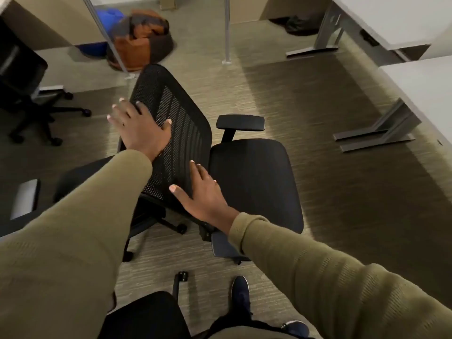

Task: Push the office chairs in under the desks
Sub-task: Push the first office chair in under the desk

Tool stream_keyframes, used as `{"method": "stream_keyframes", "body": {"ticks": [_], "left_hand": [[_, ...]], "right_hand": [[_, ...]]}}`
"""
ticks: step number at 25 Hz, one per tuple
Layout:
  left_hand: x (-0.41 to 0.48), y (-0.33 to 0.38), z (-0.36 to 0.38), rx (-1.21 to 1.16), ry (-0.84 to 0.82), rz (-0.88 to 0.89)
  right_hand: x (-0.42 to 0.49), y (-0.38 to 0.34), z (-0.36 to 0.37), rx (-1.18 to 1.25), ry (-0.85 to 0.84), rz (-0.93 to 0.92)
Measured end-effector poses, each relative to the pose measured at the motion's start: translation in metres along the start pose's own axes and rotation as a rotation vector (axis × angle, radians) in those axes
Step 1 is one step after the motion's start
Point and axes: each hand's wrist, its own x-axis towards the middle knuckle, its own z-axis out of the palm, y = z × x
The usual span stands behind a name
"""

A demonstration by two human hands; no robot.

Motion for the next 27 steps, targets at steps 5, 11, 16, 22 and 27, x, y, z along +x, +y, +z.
{"method": "stream_keyframes", "body": {"ticks": [5, 11, 16, 22, 27], "left_hand": [[0.004, 0.001, -0.001, -0.112, -0.059, -0.161], [-0.010, 0.019, -0.007, -0.073, -0.094, -0.182], [-0.029, 0.028, -0.015, -0.157, -0.153, -0.181], [-0.067, 0.062, -0.027, -0.221, -0.252, -0.077], [-0.080, 0.093, -0.028, -0.053, -0.280, 0.189]], "right_hand": [[0.007, -0.019, 0.005, 0.128, -0.042, 0.024], [0.014, -0.029, -0.012, 0.344, 0.006, 0.081], [0.002, -0.040, -0.026, 0.356, -0.015, 0.009], [-0.005, -0.033, -0.064, 0.074, -0.036, 0.137], [-0.023, -0.007, -0.109, -0.274, 0.050, 0.178]]}}
